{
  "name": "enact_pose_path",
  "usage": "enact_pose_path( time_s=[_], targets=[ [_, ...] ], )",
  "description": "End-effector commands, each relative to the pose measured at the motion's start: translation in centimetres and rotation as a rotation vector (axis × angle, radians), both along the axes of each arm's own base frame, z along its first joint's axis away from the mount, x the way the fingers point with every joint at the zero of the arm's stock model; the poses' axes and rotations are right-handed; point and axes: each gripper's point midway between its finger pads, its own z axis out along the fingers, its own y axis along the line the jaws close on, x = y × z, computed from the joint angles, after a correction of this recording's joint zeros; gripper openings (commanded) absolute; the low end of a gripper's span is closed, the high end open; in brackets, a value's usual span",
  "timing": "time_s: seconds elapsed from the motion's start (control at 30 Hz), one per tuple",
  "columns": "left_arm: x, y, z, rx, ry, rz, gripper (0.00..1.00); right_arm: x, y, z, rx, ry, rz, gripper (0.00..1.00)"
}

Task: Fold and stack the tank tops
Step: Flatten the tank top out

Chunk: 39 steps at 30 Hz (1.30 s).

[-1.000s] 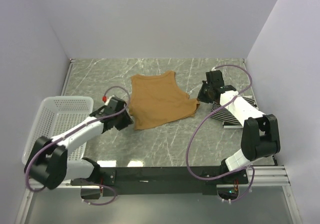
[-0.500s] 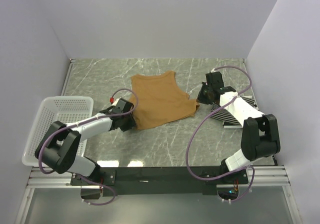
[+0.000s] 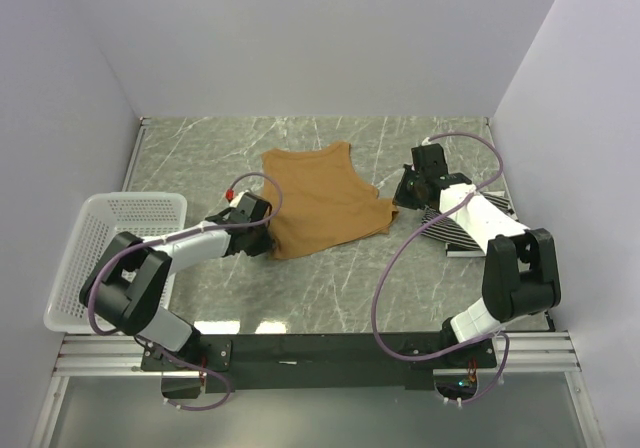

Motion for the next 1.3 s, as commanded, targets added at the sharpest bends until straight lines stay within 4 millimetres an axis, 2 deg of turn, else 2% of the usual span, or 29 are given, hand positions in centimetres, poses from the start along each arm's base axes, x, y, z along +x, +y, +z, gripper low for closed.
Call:
enact_pose_path(
  time_s=[0.0,0.07,0.17,0.27,0.3,0.33,0.37,0.4,0.43,0.5,0.53,0.57,0.6,0.63,0.67,0.7,0.73,0.77,0.8,0.83,0.9,0.93,1.03,1.1,1.17,1.23,1.27],
  targets=[
    [-1.0,0.7,-1.1,0.051,0.047,-0.004,0.12,0.5,0.1,2.4,0.025,-0.076,-0.003,0.00],
    [-0.6,0.7,0.7,0.042,0.015,0.006,0.01,0.5,0.3,3.5,0.038,-0.097,0.004,0.00],
    [0.3,1.1,4.9,0.033,-0.064,0.033,0.01,0.1,0.4,5.6,0.071,-0.133,0.016,0.00],
    [0.8,2.3,10.2,0.030,-0.155,0.081,0.01,-0.5,0.3,8.7,0.125,-0.193,0.024,0.00],
    [0.7,2.5,12.7,0.001,-0.209,0.092,0.01,-1.0,0.2,9.5,0.146,-0.202,0.026,0.00],
    [1.1,2.6,15.1,-0.026,-0.259,0.102,0.01,-1.4,0.1,11.5,0.157,-0.254,0.027,0.00],
    [0.6,2.9,16.3,-0.033,-0.271,0.111,0.01,-1.8,-0.1,12.6,0.167,-0.278,0.026,0.00],
    [0.3,3.3,18.7,-0.065,-0.324,0.123,0.01,-2.4,-0.4,13.5,0.172,-0.293,0.018,0.00],
    [0.3,3.3,21.1,-0.096,-0.369,0.129,0.01,-3.2,-0.4,15.4,0.187,-0.341,0.027,0.00],
    [-0.5,3.8,24.5,-0.135,-0.437,0.137,0.01,-4.2,-0.5,18.2,0.204,-0.404,0.031,0.00],
    [-0.6,3.9,27.1,-0.168,-0.490,0.138,0.00,-5.1,-0.5,20.1,0.218,-0.450,0.043,0.00],
    [-0.8,4.1,28.5,-0.181,-0.516,0.140,0.01,-5.5,-0.4,22.5,0.229,-0.504,0.053,0.00],
    [-1.2,4.4,31.5,-0.212,-0.569,0.143,0.01,-6.2,-0.3,23.8,0.237,-0.525,0.061,0.00],
    [-1.4,4.5,33.0,-0.230,-0.596,0.142,0.01,-6.9,-0.3,25.5,0.246,-0.565,0.071,0.00],
    [-1.6,4.6,34.5,-0.241,-0.625,0.139,0.00,-7.6,-0.3,28.5,0.256,-0.629,0.079,0.00],
    [-2.0,4.8,37.5,-0.278,-0.676,0.139,0.01,-8.3,-0.4,29.8,0.261,-0.652,0.083,0.00],
    [-2.3,4.9,39.0,-0.293,-0.705,0.134,0.01,-9.3,-0.5,33.0,0.272,-0.728,0.091,0.00],
    [-2.5,4.9,40.4,-0.309,-0.729,0.132,0.00,-10.0,-0.5,34.5,0.277,-0.760,0.097,0.00],
    [-3.0,5.2,43.1,-0.343,-0.779,0.135,0.00,-10.5,-0.5,35.6,0.280,-0.779,0.102,0.00],
    [-3.2,5.4,44.3,-0.355,-0.807,0.134,0.01,-11.4,-0.6,38.3,0.286,-0.841,0.111,0.00],
    [-3.7,5.7,47.2,-0.390,-0.867,0.138,0.01,-12.0,-0.5,40.3,0.290,-0.881,0.125,0.00],
    [-3.7,5.7,48.1,-0.404,-0.890,0.136,0.00,-12.2,-0.6,42.1,0.290,-0.914,0.128,0.00],
    [-3.3,5.5,49.6,-0.426,-0.922,0.139,0.01,-11.6,-0.5,43.7,0.287,-0.939,0.131,0.00],
    [-2.3,5.0,50.0,-0.430,-0.933,0.146,0.01,-10.8,-0.4,44.1,0.287,-0.940,0.131,0.00],
    [-1.0,4.5,50.3,-0.435,-0.950,0.157,0.01,-9.2,-0.1,43.6,0.287,-0.923,0.134,0.00],
    [1.3,3.2,49.4,-0.427,-0.924,0.146,0.00,-7.1,0.2,42.9,0.294,-0.907,0.136,0.00],
    [2.5,3.3,49.2,-0.423,-0.921,0.156,0.01,-6.4,0.4,42.6,0.295,-0.902,0.138,0.00]
  ],
)
